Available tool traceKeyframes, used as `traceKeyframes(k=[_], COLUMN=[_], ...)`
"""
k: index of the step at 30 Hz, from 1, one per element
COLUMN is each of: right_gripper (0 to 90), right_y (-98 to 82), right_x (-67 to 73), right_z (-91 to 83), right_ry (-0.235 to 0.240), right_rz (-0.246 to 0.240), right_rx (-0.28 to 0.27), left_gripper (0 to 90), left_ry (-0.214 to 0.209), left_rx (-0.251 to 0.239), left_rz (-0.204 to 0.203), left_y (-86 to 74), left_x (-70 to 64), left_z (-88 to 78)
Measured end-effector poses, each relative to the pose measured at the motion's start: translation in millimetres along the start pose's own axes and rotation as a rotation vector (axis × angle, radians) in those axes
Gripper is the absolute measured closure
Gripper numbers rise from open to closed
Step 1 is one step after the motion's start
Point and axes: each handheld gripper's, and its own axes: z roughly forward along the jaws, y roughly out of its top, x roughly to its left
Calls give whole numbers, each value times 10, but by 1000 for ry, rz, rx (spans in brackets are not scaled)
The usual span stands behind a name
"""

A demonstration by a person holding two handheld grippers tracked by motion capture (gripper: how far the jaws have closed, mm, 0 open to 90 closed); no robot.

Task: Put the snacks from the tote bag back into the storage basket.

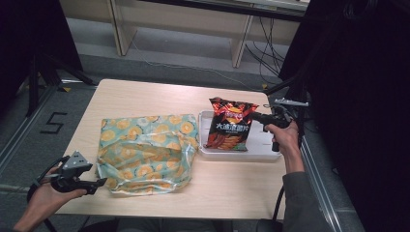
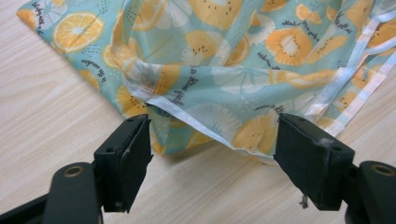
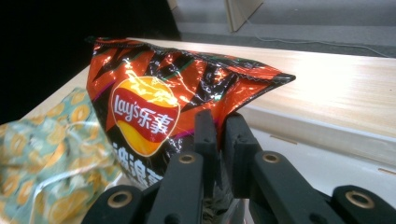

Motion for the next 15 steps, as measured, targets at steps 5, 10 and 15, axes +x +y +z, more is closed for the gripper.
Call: traceKeyframes(k=[5, 10, 15], right_gripper=[900, 900, 900], right_y=[16, 34, 114], right_x=[-13, -33, 10], right_z=[49, 67, 126], right_ry=[-25, -36, -54], right_rz=[7, -6, -56], right_rx=[-13, -5, 24], left_gripper=[264, 263, 263], left_ry=[-4, -6, -7], left_rx=[1, 4, 6], left_rz=[-1, 3, 3], left_y=[-2, 0, -1], left_x=[-1, 1, 0], left_z=[7, 11, 12])
